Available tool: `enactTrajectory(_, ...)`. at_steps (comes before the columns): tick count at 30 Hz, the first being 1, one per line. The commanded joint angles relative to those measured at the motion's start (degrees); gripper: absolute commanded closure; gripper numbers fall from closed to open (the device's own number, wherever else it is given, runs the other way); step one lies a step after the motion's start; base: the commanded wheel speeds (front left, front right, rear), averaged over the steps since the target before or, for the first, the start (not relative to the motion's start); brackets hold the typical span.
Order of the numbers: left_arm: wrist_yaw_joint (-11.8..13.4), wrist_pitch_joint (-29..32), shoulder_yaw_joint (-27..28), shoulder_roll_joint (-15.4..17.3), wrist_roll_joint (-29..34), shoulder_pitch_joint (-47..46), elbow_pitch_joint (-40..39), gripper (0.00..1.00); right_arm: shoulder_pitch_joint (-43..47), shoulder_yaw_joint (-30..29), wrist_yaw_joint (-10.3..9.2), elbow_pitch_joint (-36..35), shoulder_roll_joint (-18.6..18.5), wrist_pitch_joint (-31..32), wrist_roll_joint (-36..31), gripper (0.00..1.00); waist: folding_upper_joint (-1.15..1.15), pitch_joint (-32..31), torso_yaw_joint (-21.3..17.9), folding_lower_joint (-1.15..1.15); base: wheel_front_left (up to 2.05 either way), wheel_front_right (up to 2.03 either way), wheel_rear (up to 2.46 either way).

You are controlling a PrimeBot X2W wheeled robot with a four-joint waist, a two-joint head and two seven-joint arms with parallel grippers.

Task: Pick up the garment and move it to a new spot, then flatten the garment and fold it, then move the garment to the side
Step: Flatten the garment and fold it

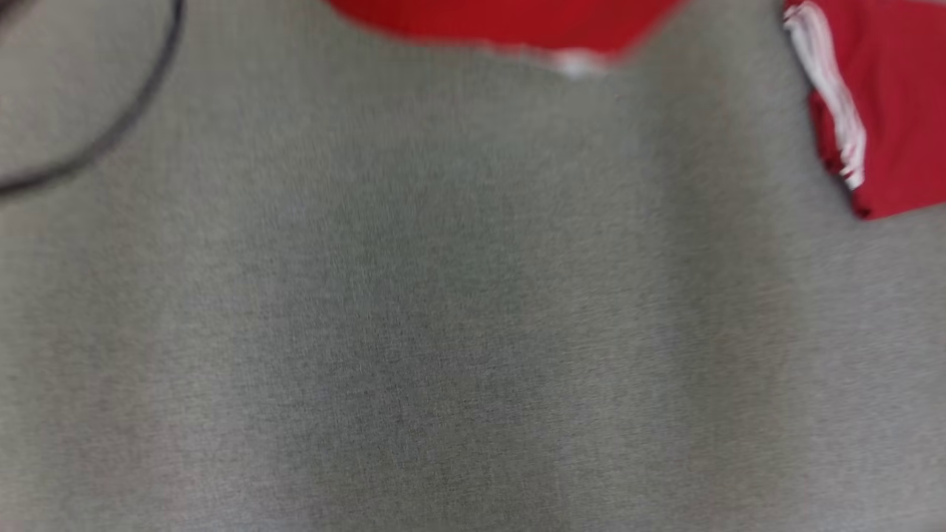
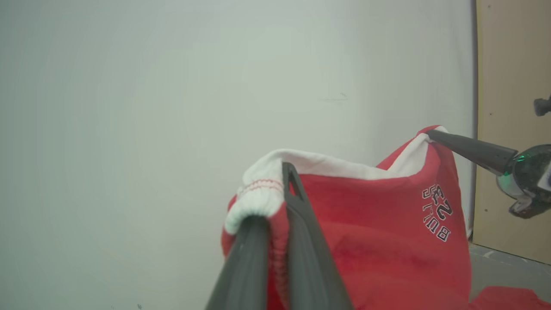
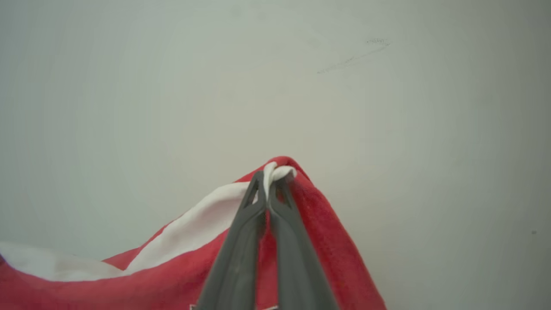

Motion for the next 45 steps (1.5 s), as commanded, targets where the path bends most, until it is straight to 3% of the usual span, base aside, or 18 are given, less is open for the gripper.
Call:
enactTrajectory(1, 0.14, -1.12, -0.83, -0.26, -0.7, -4.27, 2.54, 1.0, -3.78, -0.29, 0.02, 2.67, 0.81, -1.31, -1.8, 1.0, -0.01, 10.28, 1.35, -0.02, 0.0, 0.0, 0.0)
enactTrajectory(13, 0.14, -7.67, -9.32, -0.63, -3.36, -17.9, 16.18, 1.0, -18.29, -0.13, 0.02, 17.22, 3.97, -6.73, -7.79, 1.0, -0.01, 14.49, -0.37, -0.02, 0.0, 0.0, 0.0)
enactTrajectory(19, 0.14, -10.6, -12.78, 0.01, -5.47, -18.77, 18.92, 1.0, -18.91, 1.82, 0.02, 19.09, 5.04, -8.11, -8.23, 1.0, -0.01, 15.96, -0.66, -0.02, 0.0, 0.0, 0.0)
enactTrajectory(24, 0.14, -14.57, -15.66, 1.1, -8.41, -13.18, 17.47, 1.0, -14.2, 4.35, 0.02, 16.92, 5.67, -8.64, -5.85, 1.0, -0.01, 15.97, -0.42, -0.02, 0.0, 0.0, 0.0)
enactTrajectory(28, 0.14, -16.01, -14.4, 2.27, -11.05, -3.96, 13.97, 1.0, -4.69, 6.17, 0.02, 11.29, 5.28, -9.1, -0.4, 1.0, -0.01, 12.85, -0.32, -0.02, 0.0, 0.0, 0.0)
enactTrajectory(33, 0.28, -16.01, -6.59, 4.13, -8.48, 14.67, 4.14, 1.0, 12.52, 11.75, 0.02, 1.61, 2.04, -10.02, 3.97, 1.0, -0.01, 6.88, -0.58, -0.02, 0.0, 0.0, 0.0)
enactTrajectory(38, 2.8, -16.03, 0.94, 4.43, -5.6, 35.93, -7.48, 1.0, 29.89, 15.36, 0.02, -7.84, -1.83, -9.93, 8.16, 1.0, -0.01, 1.04, -1.25, -0.02, 0.0, 0.0, 0.0)
enactTrajectory(45, 6.66, -16.04, 5.31, 3.47, 0.97, 65.23, -21.7, 1.0, 54.82, 17.05, 0.02, -19.47, -8.39, -7.12, 11.44, 1.0, -0.01, -6.73, -2.19, -0.02, 0.0, 0.0, 0.0)
